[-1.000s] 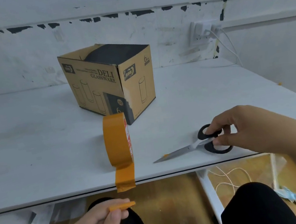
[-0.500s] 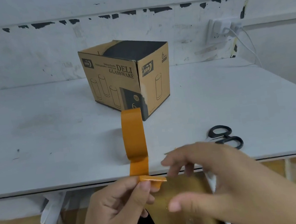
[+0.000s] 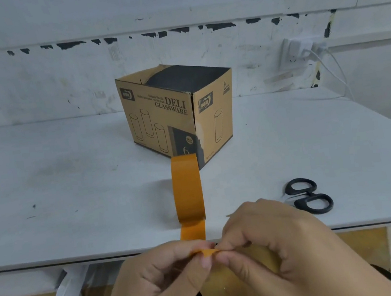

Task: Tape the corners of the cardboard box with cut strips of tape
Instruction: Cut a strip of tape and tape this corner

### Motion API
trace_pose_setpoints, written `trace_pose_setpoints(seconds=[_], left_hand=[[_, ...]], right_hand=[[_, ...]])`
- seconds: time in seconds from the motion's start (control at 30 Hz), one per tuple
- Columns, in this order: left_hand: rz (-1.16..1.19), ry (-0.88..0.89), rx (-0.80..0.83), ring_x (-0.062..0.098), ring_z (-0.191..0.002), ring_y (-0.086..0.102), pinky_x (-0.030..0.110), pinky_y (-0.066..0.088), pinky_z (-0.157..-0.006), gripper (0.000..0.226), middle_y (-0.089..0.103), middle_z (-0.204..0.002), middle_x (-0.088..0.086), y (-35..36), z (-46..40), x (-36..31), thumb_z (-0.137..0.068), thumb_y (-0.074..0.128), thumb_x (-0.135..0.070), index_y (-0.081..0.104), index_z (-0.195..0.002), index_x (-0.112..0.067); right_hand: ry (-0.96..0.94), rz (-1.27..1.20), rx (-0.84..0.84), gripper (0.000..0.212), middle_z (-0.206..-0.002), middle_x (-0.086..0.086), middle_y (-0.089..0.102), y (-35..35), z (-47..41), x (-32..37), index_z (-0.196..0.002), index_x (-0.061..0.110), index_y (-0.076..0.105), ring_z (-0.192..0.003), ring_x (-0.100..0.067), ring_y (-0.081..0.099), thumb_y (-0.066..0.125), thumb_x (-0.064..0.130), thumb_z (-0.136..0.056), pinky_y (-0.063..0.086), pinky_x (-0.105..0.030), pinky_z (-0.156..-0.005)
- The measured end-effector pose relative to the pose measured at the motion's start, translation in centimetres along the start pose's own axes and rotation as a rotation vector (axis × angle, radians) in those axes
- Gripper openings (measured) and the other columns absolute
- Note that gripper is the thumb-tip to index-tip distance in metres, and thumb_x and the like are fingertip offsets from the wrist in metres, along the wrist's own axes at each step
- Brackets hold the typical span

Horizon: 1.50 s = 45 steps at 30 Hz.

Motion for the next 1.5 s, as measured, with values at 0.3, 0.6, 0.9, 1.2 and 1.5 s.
trace_pose_setpoints(seconds=[0.3,0.6,0.9,1.2,1.5], left_hand=[[-0.006,0.158,-0.101,0.01,-0.063,0.068,0.017,0.054,-0.053,0.036,0.073,-0.079,-0.004,-0.8,-0.7,-2.2,-0.062,0.076,-0.05,0.067,-0.096,-0.057],[-0.266,0.223,0.002,0.005,-0.057,0.06,0.018,0.047,-0.042,0.044,0.069,-0.086,-0.019,-0.9,-2.5,-4.6,-0.054,0.059,-0.068,0.061,-0.096,-0.054],[-0.347,0.31,0.119,-0.008,-0.054,0.054,0.005,0.04,-0.049,0.017,0.067,-0.068,-0.018,-2.2,-4.7,-4.9,-0.073,0.071,-0.053,0.07,-0.089,-0.046],[-0.554,0.586,0.031,-0.004,-0.068,0.061,0.003,0.041,-0.056,0.009,0.067,-0.076,-0.026,-4.4,-11.7,-9.6,-0.077,0.06,-0.047,0.068,-0.082,-0.044],[-0.549,0.67,-0.024,-0.003,-0.077,0.059,0.004,0.042,-0.063,0.011,0.065,-0.078,-0.02,-5.0,-16.0,-9.8,-0.086,0.066,-0.034,0.065,-0.086,-0.045]], right_hand=[[0.137,0.038,-0.053,0.024,-0.097,0.04,0.052,-1.3,-0.6,0.1,-0.094,0.051,0.052,-0.095,0.016,0.047,0.043,0.065,-0.077,0.031,0.003,-0.081],[0.045,0.136,0.048,0.022,-0.093,0.033,0.057,-3.0,-2.5,0.5,-0.083,0.044,0.058,-0.09,0.007,0.051,0.042,0.058,-0.078,0.041,-0.01,-0.066],[0.019,0.094,0.055,0.021,-0.091,0.035,0.057,-3.9,-3.8,0.5,-0.08,0.041,0.062,-0.09,0.009,0.051,0.047,0.056,-0.077,0.037,-0.003,-0.076],[-0.031,0.158,-0.127,0.012,-0.08,0.019,0.064,-6.5,-10.1,-0.4,-0.096,0.033,0.068,-0.077,0.002,0.057,0.062,0.029,-0.088,0.041,-0.006,-0.068],[-0.064,0.21,-0.208,0.017,-0.094,0.018,0.062,-6.8,-13.4,-2.3,-0.104,0.032,0.065,-0.087,0.005,0.052,0.061,0.026,-0.089,0.038,-0.001,-0.071]])
Point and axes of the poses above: each hand's wrist, its own z-axis away from the middle knuckle, its own y-axis out of the palm, x = y × z, the point moved 1 cm from there along -z, towards the middle knuckle
